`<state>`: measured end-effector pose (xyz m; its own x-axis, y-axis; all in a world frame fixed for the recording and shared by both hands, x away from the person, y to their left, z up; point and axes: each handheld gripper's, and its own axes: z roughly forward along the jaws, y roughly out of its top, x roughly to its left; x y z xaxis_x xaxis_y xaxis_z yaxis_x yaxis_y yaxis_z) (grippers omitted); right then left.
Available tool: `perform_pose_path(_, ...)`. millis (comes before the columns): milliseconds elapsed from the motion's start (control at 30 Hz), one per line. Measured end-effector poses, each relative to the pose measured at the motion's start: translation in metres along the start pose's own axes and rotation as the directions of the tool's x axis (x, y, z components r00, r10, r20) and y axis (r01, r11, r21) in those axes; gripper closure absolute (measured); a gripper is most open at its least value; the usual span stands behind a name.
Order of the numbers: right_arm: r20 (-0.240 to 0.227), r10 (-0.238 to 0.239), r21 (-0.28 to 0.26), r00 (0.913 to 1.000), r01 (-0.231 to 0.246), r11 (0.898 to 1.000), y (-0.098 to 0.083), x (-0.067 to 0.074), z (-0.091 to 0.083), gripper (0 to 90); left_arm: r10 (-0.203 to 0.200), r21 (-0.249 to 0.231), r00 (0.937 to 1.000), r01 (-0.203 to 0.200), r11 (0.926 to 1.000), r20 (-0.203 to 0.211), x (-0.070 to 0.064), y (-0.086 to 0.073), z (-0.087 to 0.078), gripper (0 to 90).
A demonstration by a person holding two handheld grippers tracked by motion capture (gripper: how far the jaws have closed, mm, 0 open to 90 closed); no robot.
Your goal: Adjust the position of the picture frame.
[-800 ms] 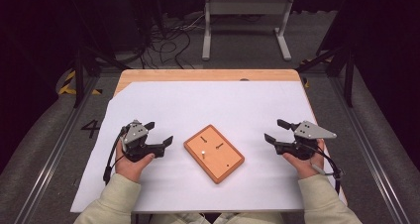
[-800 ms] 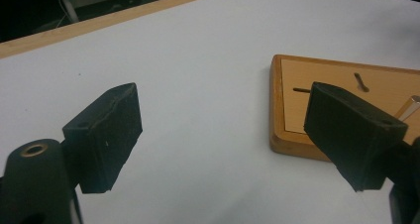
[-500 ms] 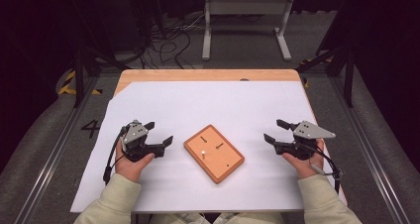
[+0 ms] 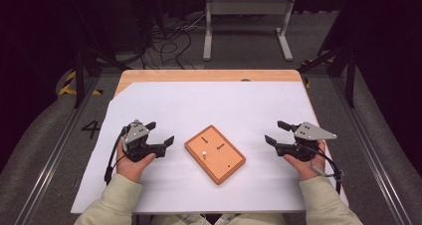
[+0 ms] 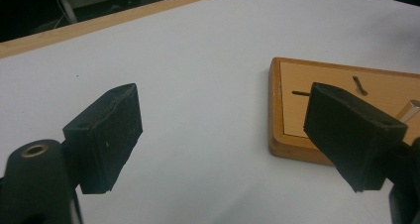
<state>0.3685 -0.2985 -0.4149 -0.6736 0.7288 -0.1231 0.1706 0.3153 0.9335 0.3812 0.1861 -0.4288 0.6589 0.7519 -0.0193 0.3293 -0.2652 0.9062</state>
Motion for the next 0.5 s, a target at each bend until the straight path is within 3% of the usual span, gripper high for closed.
perform_pose_path(500,-0.003,0.006,0.006,1.0,-0.006,1.0,-0.0005,0.0025,-0.0062,31.3,0.009,-0.002,0.9999,-0.009,1.0,0.012,-0.0022,0.0039,0.0066,19.4)
